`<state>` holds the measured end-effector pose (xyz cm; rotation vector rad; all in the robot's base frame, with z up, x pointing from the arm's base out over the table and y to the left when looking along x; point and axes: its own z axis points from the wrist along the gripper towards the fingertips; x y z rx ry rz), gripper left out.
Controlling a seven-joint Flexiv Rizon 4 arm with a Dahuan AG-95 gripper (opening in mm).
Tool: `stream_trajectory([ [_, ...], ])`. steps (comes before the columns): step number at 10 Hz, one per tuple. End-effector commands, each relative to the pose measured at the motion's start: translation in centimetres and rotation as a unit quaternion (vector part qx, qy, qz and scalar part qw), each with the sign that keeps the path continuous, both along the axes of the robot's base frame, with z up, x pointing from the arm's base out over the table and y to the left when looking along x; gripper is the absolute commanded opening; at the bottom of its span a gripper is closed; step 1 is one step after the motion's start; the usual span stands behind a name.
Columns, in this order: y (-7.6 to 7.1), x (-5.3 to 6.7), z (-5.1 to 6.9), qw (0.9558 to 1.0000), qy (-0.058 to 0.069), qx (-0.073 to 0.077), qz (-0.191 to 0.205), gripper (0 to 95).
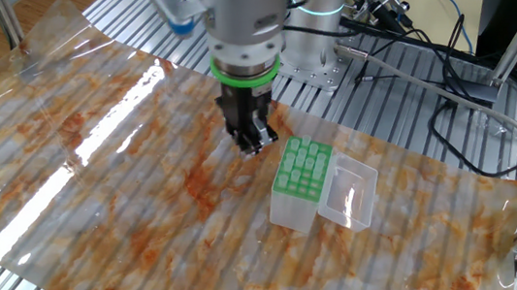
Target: Insert a large pipette tip into the holder for large pipette tips
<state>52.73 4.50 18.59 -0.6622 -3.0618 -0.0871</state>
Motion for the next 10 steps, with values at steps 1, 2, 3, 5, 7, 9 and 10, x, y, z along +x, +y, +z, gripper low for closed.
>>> stream_trajectory([
  [1,-2.6,0.7,-1.5,0.9907,-0.006,0.002,0.136,0.0],
  [2,-3.0,0.7,-1.7,0.9874,-0.008,0.001,0.158,0.0],
  [3,-3.5,0.8,-2.0,0.9832,-0.009,0.001,0.182,0.0],
  [5,-4.3,1.0,-2.7,0.9783,-0.012,-0.001,0.207,0.0],
  [7,-4.8,1.1,-3.3,0.9719,-0.015,-0.009,0.235,0.0],
  [9,-5.0,1.3,-3.7,0.9658,-0.012,-0.024,0.258,0.0],
  [10,-5.0,1.3,-3.8,0.9650,-0.011,-0.027,0.261,0.0],
])
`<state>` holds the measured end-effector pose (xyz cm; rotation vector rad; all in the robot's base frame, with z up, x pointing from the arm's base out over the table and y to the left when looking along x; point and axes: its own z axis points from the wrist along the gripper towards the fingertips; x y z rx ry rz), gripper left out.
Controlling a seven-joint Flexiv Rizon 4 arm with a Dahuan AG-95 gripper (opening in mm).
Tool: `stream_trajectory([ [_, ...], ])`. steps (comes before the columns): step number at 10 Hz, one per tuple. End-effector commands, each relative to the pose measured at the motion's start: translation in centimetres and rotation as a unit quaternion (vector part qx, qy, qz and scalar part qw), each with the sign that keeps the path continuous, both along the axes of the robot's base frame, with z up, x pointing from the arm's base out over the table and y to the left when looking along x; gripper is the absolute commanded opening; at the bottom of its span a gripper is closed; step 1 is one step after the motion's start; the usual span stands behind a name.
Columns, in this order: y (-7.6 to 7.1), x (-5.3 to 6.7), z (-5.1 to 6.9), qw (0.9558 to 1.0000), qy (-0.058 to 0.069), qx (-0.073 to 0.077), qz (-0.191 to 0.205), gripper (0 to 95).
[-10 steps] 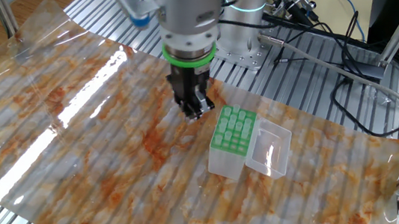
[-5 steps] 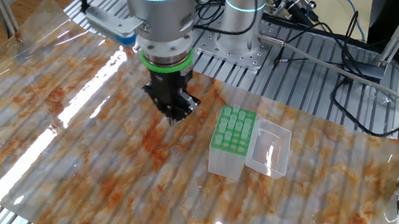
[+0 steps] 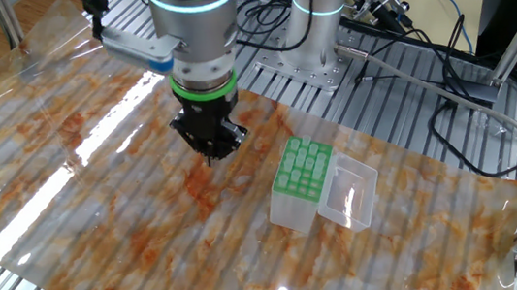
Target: Insert a large pipette tip into the holder for large pipette tips
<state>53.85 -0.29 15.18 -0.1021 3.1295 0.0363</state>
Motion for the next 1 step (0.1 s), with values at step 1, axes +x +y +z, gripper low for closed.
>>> stream_trajectory([
  [1,-0.20,0.18,-0.44,0.9997,-0.002,-0.013,0.019,0.0],
])
